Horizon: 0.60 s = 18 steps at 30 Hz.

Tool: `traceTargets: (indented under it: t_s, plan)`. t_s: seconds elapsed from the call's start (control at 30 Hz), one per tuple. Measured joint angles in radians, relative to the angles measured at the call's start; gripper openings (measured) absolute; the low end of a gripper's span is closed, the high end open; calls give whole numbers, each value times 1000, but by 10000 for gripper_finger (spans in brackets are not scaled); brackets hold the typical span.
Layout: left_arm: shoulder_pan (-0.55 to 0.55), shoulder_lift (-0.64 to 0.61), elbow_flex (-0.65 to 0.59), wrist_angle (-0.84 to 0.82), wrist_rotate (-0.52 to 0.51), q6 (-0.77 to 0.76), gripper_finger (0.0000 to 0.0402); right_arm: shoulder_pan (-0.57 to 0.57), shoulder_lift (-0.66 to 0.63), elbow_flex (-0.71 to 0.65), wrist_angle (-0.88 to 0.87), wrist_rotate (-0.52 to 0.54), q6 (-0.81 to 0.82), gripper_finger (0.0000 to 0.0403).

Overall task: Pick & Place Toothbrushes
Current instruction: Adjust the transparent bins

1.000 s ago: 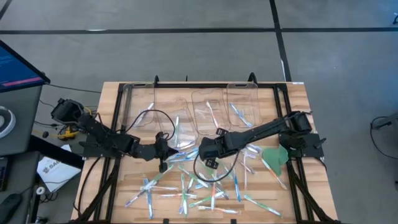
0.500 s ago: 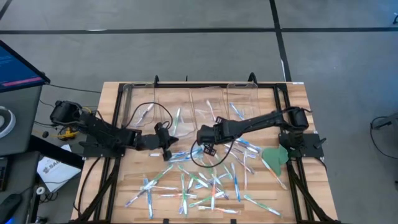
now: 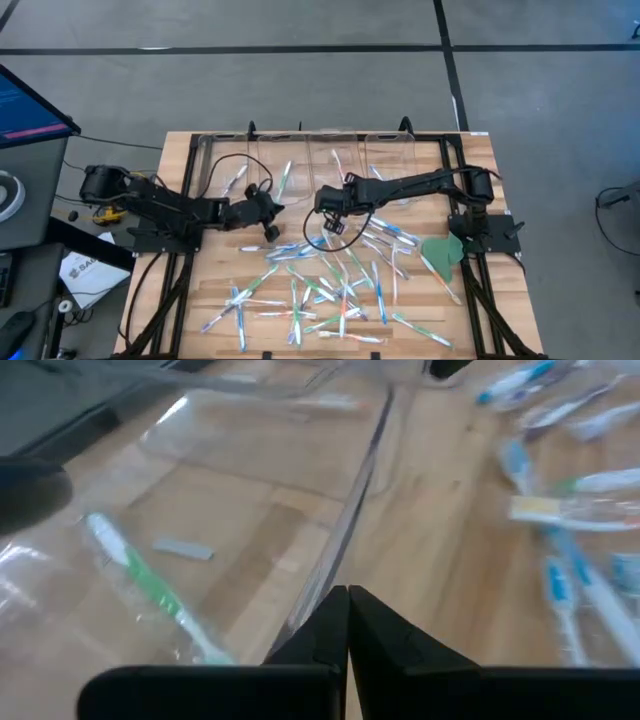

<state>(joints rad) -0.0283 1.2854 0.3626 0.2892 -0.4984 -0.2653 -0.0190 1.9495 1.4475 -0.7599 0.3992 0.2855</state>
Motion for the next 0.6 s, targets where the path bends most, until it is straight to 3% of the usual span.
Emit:
traceTargets:
  t_s: [0.6]
  plan:
    - [75, -3, 0, -31, -28, 50, 1, -23, -1, 0, 69, -1, -50, 0]
